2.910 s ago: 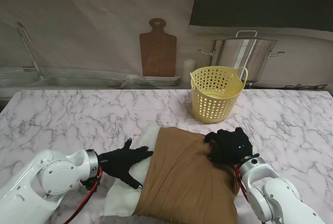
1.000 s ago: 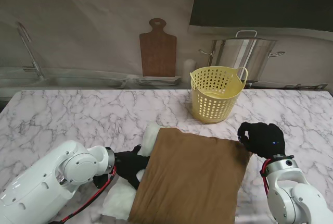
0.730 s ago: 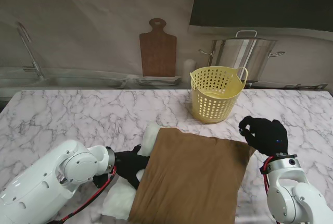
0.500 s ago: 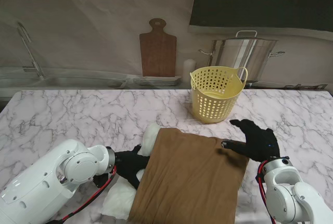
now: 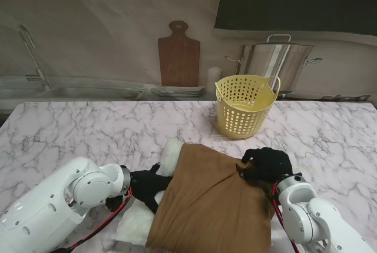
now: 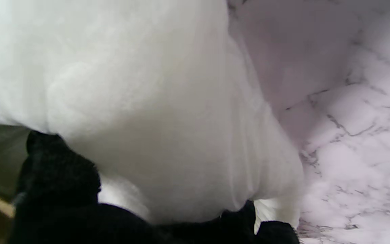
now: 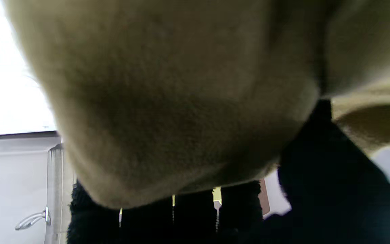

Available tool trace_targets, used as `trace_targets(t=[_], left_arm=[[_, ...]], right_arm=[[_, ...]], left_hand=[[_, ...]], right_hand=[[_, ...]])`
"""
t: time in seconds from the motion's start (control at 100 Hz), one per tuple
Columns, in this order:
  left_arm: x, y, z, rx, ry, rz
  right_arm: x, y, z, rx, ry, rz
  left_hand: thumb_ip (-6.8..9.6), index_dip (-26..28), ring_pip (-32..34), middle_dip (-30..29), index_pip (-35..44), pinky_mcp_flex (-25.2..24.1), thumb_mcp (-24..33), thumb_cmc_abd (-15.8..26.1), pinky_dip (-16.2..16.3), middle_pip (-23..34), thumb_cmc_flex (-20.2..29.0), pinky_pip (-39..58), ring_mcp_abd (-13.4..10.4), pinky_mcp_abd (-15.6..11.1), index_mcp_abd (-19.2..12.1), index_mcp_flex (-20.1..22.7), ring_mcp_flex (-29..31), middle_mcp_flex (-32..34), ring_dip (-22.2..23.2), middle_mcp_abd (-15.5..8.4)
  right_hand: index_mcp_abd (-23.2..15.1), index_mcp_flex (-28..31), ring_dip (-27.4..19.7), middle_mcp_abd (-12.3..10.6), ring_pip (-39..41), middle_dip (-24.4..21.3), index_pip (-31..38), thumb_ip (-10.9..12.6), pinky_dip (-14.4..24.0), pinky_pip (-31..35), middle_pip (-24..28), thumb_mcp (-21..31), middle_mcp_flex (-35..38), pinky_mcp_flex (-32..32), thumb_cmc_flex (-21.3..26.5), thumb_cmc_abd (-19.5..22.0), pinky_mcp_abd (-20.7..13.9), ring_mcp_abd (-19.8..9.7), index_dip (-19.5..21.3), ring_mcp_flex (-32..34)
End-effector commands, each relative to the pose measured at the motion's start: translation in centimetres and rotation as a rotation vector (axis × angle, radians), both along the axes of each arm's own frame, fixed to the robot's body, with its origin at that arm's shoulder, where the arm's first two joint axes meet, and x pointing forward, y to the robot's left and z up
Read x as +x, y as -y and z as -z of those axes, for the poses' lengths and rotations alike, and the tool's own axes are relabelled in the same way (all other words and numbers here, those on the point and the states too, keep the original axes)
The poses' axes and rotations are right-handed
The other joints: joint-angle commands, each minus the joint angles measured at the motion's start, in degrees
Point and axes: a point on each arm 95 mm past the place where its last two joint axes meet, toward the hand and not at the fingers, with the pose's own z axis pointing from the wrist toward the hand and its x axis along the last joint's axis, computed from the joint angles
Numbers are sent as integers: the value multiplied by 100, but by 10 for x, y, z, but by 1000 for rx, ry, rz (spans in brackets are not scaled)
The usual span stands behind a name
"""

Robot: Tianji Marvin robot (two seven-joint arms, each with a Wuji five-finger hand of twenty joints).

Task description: Remove the pillowcase from the pillow and put it in the laundry basket

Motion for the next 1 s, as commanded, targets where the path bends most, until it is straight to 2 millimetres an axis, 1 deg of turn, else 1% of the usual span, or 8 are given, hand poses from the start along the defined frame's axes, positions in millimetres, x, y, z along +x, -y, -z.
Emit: trace_targets(t=[0.0, 0.09, 0.15, 0.28, 0.54, 0.74, 0.93, 0.99], left_arm=[[-22, -25, 49, 121, -147, -26], [-22, -25, 49, 125, -148, -25], [-22, -25, 49, 128, -150, -24], [-22, -25, 50, 137, -159, -23], [-23, -26, 49, 155, -172, -28], [-23, -27, 49, 160, -182, -28], [-23, -28, 48, 163, -184, -31], [-23, -28, 48, 162, -183, -31]], right_arm=[[-4, 8, 2, -64, -7, 2], [-6, 16, -7, -109, 36, 5], [-8, 22, -14, -125, 60, 13], [-11, 32, -24, -157, 105, 25], [-11, 52, -27, -202, 156, 84], [-15, 62, -28, -196, 171, 121], [-23, 77, -36, -222, 211, 161], [-27, 78, -38, -211, 210, 170]], left_hand=[[147, 146, 938, 334, 562, -47, 153, 88, -4, 774, 181, 9072, 43, -66, 205, 301, 688, 467, 322, 101], [147, 146, 934, 333, 565, -46, 152, 72, -4, 775, 184, 9069, 40, -60, 207, 310, 686, 468, 323, 96], [148, 145, 934, 334, 567, -43, 153, 70, -4, 777, 187, 9067, 40, -60, 206, 314, 692, 476, 324, 97], [148, 143, 930, 332, 565, -42, 153, 68, -6, 775, 183, 9057, 40, -68, 211, 311, 688, 471, 324, 98], [147, 138, 927, 331, 562, -41, 153, 83, -5, 773, 175, 9046, 45, -63, 224, 306, 692, 472, 325, 110], [147, 137, 931, 332, 566, -32, 153, 86, -2, 775, 174, 9042, 50, -62, 220, 314, 707, 480, 328, 111], [146, 136, 928, 333, 568, -28, 151, 101, 1, 775, 170, 9041, 43, -66, 222, 322, 709, 487, 328, 108], [146, 134, 928, 332, 564, -32, 151, 112, 1, 773, 165, 9038, 50, -66, 210, 315, 709, 480, 329, 106]], right_hand=[[-354, 635, 470, 17, 1509, 1012, 736, 557, 72, 263, 1116, 1765, 617, 27, 1148, 591, -129, -840, 623, 680], [-425, 732, 549, 33, 1981, 1602, 730, 507, 49, 254, 1212, 1880, 591, 14, 1183, 751, -84, -942, 1345, 683], [-410, 747, 622, 43, 2165, 1884, 828, 478, 27, 215, 1314, 1943, 571, 17, 1212, 840, -25, -985, 1689, 683], [-411, 770, 753, 28, 2339, 2144, 910, 471, -43, 130, 1379, 2013, 625, 173, 1227, 904, -83, -1110, 2027, 682], [-436, 727, 862, -19, 2368, 2274, 1058, 488, -110, 12, 1457, 2031, 628, 341, 1235, 970, -175, -1269, 2258, 683], [-422, 702, 896, -25, 2343, 2281, 1078, 481, -131, -56, 1469, 2017, 615, 384, 1243, 979, -199, -1290, 2270, 682], [-451, 690, 921, -48, 2311, 2267, 1080, 477, -150, -127, 1455, 1996, 612, 409, 1244, 993, -216, -1319, 2259, 683], [-402, 624, 876, -16, 2131, 2214, 1009, 450, -166, -207, 1377, 1943, 561, 352, 1252, 983, -217, -1214, 2157, 673]])
